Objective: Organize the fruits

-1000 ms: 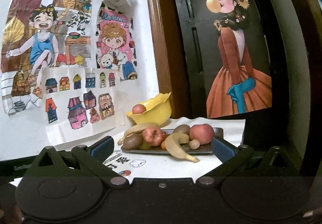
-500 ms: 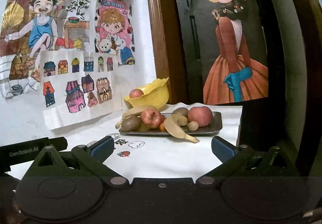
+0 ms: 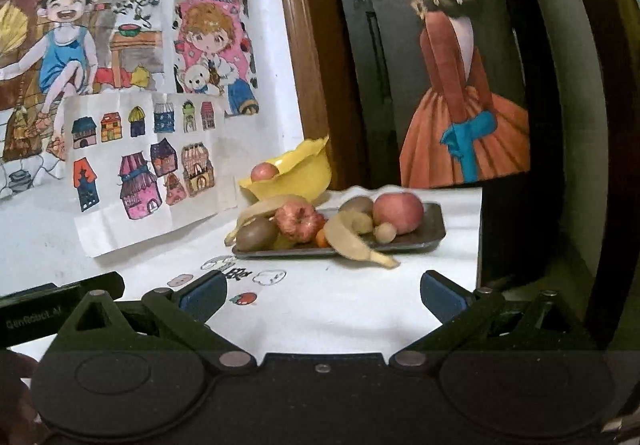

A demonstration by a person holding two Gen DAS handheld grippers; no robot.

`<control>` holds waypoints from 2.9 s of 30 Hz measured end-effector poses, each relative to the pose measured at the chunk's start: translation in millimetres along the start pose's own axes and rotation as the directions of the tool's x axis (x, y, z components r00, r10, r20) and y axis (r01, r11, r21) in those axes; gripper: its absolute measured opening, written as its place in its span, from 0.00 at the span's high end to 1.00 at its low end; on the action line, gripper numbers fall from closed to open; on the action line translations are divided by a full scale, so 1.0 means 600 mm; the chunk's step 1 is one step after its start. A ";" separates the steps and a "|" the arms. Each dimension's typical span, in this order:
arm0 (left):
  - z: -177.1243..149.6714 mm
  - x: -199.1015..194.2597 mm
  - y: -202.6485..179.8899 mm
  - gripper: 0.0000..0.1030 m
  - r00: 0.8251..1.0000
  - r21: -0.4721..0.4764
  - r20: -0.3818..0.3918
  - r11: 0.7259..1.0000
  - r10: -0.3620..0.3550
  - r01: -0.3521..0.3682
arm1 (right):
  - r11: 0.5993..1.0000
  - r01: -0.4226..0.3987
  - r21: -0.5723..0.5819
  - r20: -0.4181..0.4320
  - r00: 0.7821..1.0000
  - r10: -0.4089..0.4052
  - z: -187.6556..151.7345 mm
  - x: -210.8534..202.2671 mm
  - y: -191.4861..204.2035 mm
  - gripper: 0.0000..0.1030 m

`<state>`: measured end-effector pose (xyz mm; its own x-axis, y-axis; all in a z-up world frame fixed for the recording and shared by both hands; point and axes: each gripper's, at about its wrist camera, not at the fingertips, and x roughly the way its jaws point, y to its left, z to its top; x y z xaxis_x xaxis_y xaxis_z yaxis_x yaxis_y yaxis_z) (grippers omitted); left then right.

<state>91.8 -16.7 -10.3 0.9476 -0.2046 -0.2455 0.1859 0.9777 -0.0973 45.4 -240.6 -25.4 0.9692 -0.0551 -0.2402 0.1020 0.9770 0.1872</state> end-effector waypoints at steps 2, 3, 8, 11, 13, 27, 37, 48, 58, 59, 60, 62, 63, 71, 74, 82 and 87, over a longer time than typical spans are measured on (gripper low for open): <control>-0.001 0.004 0.004 0.00 1.000 -0.006 0.002 1.000 0.002 -0.002 | 1.000 -0.026 0.012 -0.033 0.999 0.026 -0.001 0.007 0.000 0.01; -0.002 0.007 0.006 0.00 1.000 -0.006 -0.001 1.000 0.007 -0.007 | 0.999 -0.049 0.022 -0.045 0.998 0.050 -0.001 0.009 -0.001 0.01; -0.009 0.019 0.009 0.00 0.999 0.012 -0.017 0.999 0.046 -0.046 | 0.992 -0.116 0.049 -0.039 0.992 0.118 0.000 0.011 -0.009 0.01; -0.004 0.026 0.012 0.00 0.999 0.007 -0.027 0.999 0.045 -0.045 | 0.997 -0.076 0.009 -0.043 0.996 0.076 0.003 0.022 0.000 0.01; 0.003 0.035 0.012 0.00 0.998 0.011 -0.048 1.000 0.030 -0.030 | 0.998 -0.064 0.015 -0.056 0.996 0.065 0.004 0.032 0.002 0.01; 0.006 0.064 0.021 0.00 0.988 -0.017 -0.151 1.000 -0.013 0.011 | 0.989 -0.095 0.115 -0.120 0.987 0.109 0.003 0.057 -0.018 0.01; 0.006 0.062 0.012 0.00 0.989 0.009 -0.151 1.000 0.007 -0.006 | 0.989 -0.080 0.128 -0.116 0.989 0.095 0.002 0.056 -0.021 0.01; 0.005 0.058 0.013 0.00 0.991 0.005 -0.137 1.000 0.012 -0.012 | 0.993 -0.058 0.105 -0.090 0.994 0.068 0.003 0.051 -0.014 0.01; 0.005 0.057 0.013 0.00 0.990 -0.002 -0.140 1.000 0.013 -0.013 | 0.994 -0.055 0.099 -0.087 0.994 0.064 0.002 0.051 -0.013 0.01; 0.005 0.057 0.013 0.00 0.990 -0.001 -0.140 1.000 0.013 -0.014 | 0.994 -0.056 0.099 -0.086 0.994 0.064 0.002 0.050 -0.014 0.01; 0.004 0.057 0.013 0.00 0.990 0.000 -0.139 1.000 0.013 -0.014 | 0.994 -0.055 0.099 -0.087 0.994 0.064 0.002 0.050 -0.014 0.01; 0.005 0.057 0.013 0.00 0.990 -0.001 -0.140 1.000 0.014 -0.014 | 0.994 -0.056 0.098 -0.086 0.994 0.065 0.002 0.050 -0.013 0.01; 0.004 0.057 0.013 0.00 0.990 -0.001 -0.140 1.000 0.014 -0.014 | 0.994 -0.056 0.099 -0.086 0.994 0.064 0.002 0.050 -0.013 0.01; 0.004 0.058 0.013 0.00 0.990 -0.002 -0.140 1.000 0.012 -0.012 | 0.994 -0.055 0.099 -0.087 0.994 0.064 0.002 0.050 -0.013 0.01; 0.004 0.057 0.013 0.00 0.990 -0.002 -0.140 1.000 0.012 -0.013 | 0.994 -0.056 0.098 -0.087 0.994 0.065 0.003 0.050 -0.013 0.01; 0.004 0.058 0.013 0.00 0.990 -0.003 -0.139 1.000 0.012 -0.013 | 0.994 -0.055 0.099 -0.087 0.994 0.064 0.002 0.050 -0.014 0.01; 0.004 0.058 0.013 0.00 0.990 -0.003 -0.140 1.000 0.012 -0.012 | 0.993 -0.056 0.100 -0.087 0.994 0.065 0.002 0.050 -0.014 0.01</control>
<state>126.7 -15.9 -17.4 0.9041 -0.1975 -0.3788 0.1734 0.9801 -0.0971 73.9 -250.9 -32.8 0.9505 0.0267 -0.3095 0.0692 0.9530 0.2949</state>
